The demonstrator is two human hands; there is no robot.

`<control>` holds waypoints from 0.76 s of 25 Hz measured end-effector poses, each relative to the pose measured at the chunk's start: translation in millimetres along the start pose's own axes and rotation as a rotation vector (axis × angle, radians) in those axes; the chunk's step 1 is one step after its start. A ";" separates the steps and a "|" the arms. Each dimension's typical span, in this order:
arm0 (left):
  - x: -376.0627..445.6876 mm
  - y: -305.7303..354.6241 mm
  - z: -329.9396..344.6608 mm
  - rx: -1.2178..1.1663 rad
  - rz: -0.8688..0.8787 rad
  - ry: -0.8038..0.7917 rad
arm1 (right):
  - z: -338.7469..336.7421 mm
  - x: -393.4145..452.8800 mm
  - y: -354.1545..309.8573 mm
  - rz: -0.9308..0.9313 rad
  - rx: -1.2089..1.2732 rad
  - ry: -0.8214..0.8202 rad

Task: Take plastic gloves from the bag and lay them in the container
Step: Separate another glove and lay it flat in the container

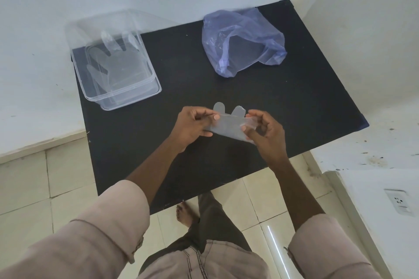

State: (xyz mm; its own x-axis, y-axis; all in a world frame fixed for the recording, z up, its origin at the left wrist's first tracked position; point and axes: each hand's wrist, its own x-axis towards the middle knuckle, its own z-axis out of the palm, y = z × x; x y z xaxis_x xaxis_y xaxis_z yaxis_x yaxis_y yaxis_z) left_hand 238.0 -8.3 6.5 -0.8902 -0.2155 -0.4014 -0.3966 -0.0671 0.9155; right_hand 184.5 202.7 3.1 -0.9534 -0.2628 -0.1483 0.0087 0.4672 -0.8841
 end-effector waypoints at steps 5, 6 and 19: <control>-2.3 0.9 -6.6 -0.006 0.006 0.010 | 4.6 7.0 -8.7 0.062 -0.001 -0.011; -2.5 2.5 -8.0 -0.014 0.013 0.013 | 5.1 8.7 -12.3 0.066 0.013 -0.017; 8.5 45.8 -61.6 -0.141 0.020 0.147 | 26.9 71.3 -100.1 0.123 0.276 -0.293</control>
State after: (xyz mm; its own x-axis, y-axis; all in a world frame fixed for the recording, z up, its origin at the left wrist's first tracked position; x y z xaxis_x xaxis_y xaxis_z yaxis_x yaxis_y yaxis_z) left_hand 226.0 -73.3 46.5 -0.8514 -0.3569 -0.3843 -0.3343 -0.1953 0.9220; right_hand 123.8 114.5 69.1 -0.8144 -0.4671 -0.3444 0.2352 0.2769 -0.9317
